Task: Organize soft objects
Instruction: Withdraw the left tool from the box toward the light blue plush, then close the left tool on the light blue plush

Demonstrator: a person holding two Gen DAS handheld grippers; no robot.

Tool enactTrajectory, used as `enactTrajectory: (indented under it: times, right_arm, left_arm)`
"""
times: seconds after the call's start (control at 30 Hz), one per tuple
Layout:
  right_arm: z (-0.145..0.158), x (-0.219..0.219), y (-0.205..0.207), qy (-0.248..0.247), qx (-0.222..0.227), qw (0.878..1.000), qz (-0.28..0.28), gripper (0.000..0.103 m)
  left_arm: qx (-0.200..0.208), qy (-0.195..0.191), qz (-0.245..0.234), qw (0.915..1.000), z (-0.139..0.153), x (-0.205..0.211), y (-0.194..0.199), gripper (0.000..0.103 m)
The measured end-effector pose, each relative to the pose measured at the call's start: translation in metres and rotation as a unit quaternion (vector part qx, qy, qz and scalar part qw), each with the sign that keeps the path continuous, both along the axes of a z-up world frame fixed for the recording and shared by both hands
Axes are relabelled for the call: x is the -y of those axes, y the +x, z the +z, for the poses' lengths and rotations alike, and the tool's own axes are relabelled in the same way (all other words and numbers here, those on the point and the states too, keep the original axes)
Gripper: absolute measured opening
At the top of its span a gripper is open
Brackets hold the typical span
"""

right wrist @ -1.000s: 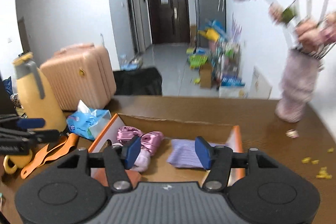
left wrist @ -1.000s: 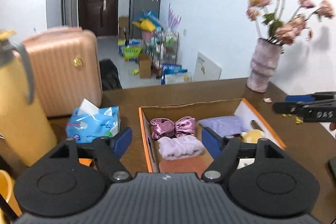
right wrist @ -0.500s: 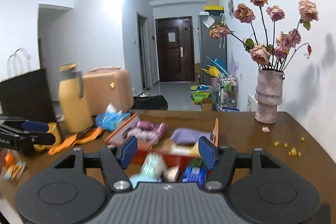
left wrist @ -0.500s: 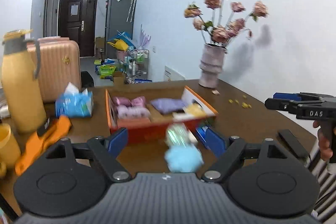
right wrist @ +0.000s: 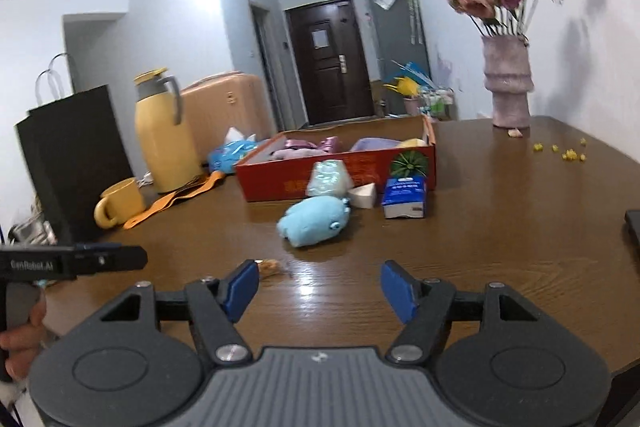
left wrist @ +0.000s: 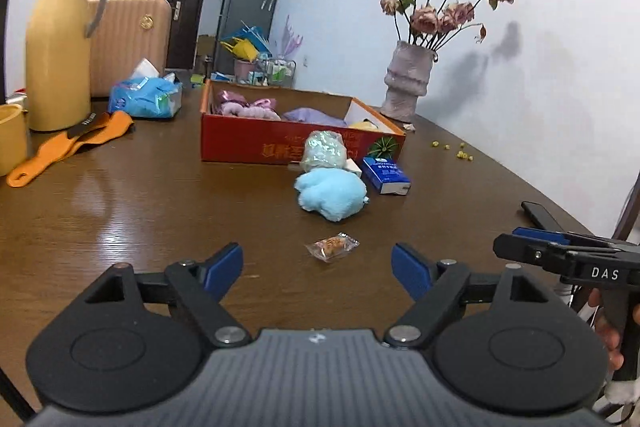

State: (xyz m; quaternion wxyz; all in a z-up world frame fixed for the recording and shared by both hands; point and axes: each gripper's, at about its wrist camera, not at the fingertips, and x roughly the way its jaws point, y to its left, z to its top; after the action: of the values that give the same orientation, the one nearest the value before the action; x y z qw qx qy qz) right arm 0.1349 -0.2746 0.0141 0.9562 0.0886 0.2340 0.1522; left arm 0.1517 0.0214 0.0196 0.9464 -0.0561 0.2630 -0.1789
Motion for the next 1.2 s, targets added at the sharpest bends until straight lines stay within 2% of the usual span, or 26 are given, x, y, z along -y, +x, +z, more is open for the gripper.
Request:
enactTrajectory:
  times: [0.1,0.23,0.37,0.47,0.53,0.73,0.87,0.93,0.97,1.0,1.2]
  right_arm:
    - [-0.008,0.003,0.019,0.013,-0.008,1.000,-0.007,0.067]
    - [-0.017,0.003,0.045,0.013,-0.019,1.000,-0.015,0.066]
    - [-0.024,0.001,0.071,0.014,-0.029,0.999,-0.014,0.061]
    - [-0.028,0.000,0.090,0.019,-0.039,0.999,-0.010,0.060]
    - [-0.031,-0.001,0.105,0.026,-0.045,0.999,-0.006,0.058]
    - [-0.042,-0.011,0.166,0.074,-0.070,0.995,0.015,0.052]
    - [-0.057,-0.015,0.203,0.124,-0.106,0.987,0.014,0.046]
    - [-0.064,-0.016,0.212,0.144,-0.121,0.982,0.012,0.040]
    - [-0.067,-0.015,0.213,0.154,-0.122,0.980,0.014,0.032]
    - [-0.067,-0.015,0.212,0.159,-0.119,0.980,0.021,0.030]
    - [-0.055,-0.010,0.180,0.165,-0.110,0.980,0.021,0.027]
  left_arm:
    - [-0.011,0.005,-0.015,0.9998,-0.008,0.010,0.018,0.081]
    - [0.009,0.048,-0.044,0.9979,-0.018,0.035,0.042,0.081]
    - [0.001,0.076,-0.056,0.9956,-0.029,0.050,0.068,0.078]
    - [-0.012,0.055,-0.061,0.9966,-0.031,0.047,0.091,0.074]
    - [-0.026,0.033,-0.060,0.9973,-0.030,0.042,0.111,0.066]
    - [-0.082,-0.024,-0.041,0.9955,-0.037,0.037,0.176,0.062]
    - [-0.134,-0.095,-0.045,0.9854,-0.051,0.028,0.211,0.061]
    - [-0.157,-0.116,-0.051,0.9795,-0.057,0.027,0.220,0.040]
    - [-0.161,-0.127,-0.055,0.9771,-0.058,0.027,0.221,0.040]
    - [-0.165,-0.128,-0.054,0.9765,-0.058,0.026,0.220,0.038]
    - [-0.175,-0.136,-0.056,0.9735,-0.042,0.032,0.194,0.034]
